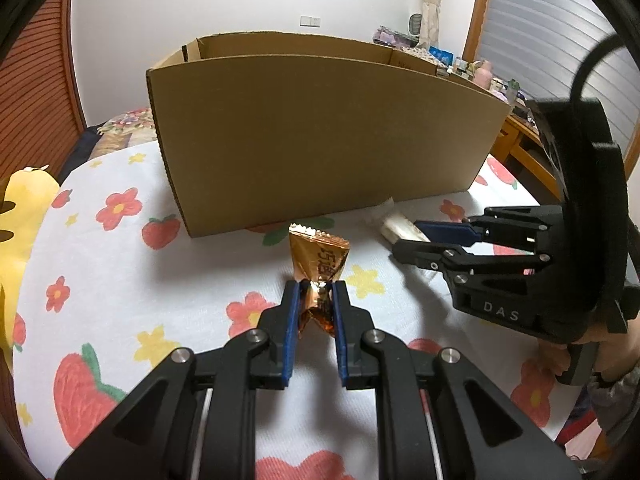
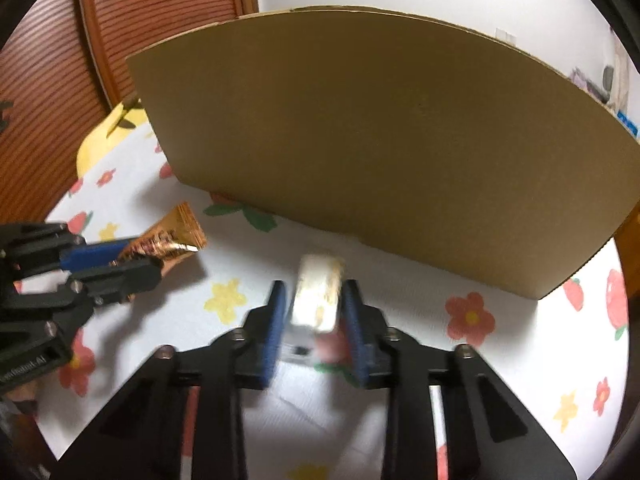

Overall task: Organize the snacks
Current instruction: 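Lift the gold candy and white bar and carry both over the box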

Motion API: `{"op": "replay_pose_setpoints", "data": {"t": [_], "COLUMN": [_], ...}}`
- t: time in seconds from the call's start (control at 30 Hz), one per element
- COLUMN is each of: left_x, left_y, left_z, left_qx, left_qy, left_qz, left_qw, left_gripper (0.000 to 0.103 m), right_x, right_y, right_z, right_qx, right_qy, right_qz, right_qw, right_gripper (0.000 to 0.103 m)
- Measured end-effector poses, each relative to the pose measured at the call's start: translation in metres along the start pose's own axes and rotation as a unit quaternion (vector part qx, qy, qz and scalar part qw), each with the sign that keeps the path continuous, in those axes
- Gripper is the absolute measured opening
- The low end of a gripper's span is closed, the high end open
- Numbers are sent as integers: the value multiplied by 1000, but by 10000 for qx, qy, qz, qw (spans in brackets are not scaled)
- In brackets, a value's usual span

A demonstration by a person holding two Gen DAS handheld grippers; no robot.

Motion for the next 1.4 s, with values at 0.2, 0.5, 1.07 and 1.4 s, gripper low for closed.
{"op": "replay_pose_setpoints", "data": {"t": [0.2, 0.5, 1.07, 1.4], "left_x": [-2, -7, 4, 33], "left_y": [5, 19, 30, 51], "left_z": [3, 9, 42, 52], "left_qx": [-17, 29, -108, -234], "left_qy": [2, -77, -237, -267], "left_qz": [81, 232, 491, 887], "left_qw": [10000, 9997, 9985, 9954], "left_gripper": [13, 13, 13, 13], "right_x": [-9, -36, -72, -59], "right_y": [9, 40, 110, 140], "right_z": [4, 10, 45, 64], "right_qx": [125, 179, -108, -281], "right_qy": [-137, -352, -551, -443], "right_qz": [92, 362, 806, 1102], "right_qw": [9998, 9986, 9952, 9925], "right_gripper": [20, 20, 21, 21]}}
Point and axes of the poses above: each gripper's, at about its wrist camera, not at the fingertips, and y roughly against the way its jaws point, z to its right, x to its top, the point moved 2 cm from there along -y, roughly the way its jaws point, and after that the axes turned 10 degrees about y, right-handed, at the moved point
